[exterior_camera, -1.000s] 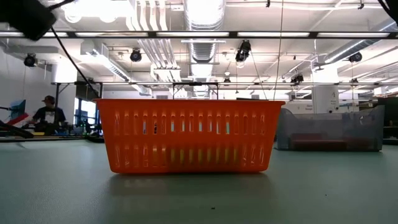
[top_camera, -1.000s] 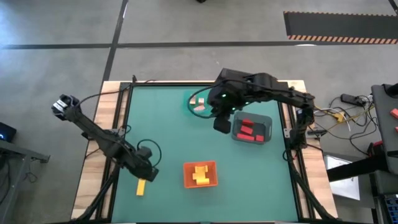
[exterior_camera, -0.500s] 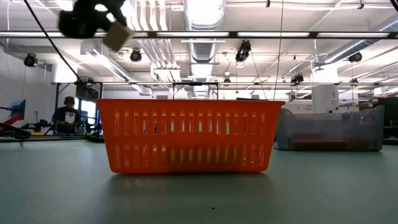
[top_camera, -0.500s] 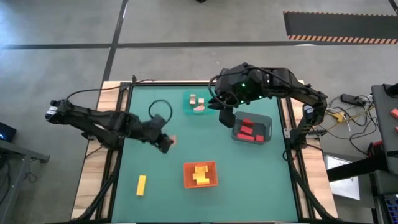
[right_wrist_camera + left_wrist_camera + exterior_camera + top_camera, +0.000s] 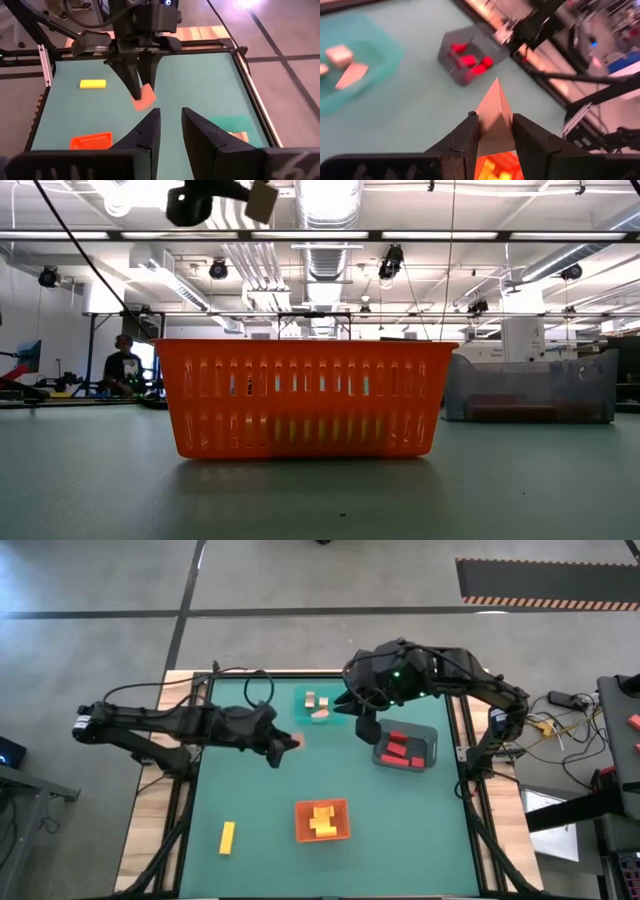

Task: Sort & place blocks by color
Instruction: Put the brown block into the blue bin

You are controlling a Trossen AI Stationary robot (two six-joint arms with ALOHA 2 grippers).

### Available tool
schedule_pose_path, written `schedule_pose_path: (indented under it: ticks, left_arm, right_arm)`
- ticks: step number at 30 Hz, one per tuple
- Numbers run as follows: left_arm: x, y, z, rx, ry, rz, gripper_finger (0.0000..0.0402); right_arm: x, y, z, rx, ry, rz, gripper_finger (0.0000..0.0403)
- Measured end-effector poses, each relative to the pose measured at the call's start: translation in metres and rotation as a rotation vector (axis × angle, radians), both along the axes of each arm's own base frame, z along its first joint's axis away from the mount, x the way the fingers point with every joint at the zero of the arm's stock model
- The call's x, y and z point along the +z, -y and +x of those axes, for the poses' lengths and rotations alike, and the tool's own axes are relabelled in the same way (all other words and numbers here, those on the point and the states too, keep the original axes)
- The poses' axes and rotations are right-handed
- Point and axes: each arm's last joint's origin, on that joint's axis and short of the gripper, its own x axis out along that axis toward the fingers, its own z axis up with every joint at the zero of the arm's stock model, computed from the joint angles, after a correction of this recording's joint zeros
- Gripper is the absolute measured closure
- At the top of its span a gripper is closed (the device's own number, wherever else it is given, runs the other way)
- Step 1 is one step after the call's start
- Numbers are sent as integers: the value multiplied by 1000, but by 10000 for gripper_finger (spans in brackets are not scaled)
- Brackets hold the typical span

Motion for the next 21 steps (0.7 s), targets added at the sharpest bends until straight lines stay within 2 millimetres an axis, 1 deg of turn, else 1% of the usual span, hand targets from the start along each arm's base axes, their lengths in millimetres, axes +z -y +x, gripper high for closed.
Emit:
schedule_pose_path:
  ticks: [11,17,21]
  left_arm:
    - [21,-13,9,16,220,80,308]
    - [29,-23,13,45,303,122,308]
    - [29,-29,15,67,309,129,308]
  right_arm:
    - [3,2,-9,2,7,-30,335]
    - [-4,4,-14,-7,30,-30,335]
    - [-11,4,-24,-24,83,-9,335]
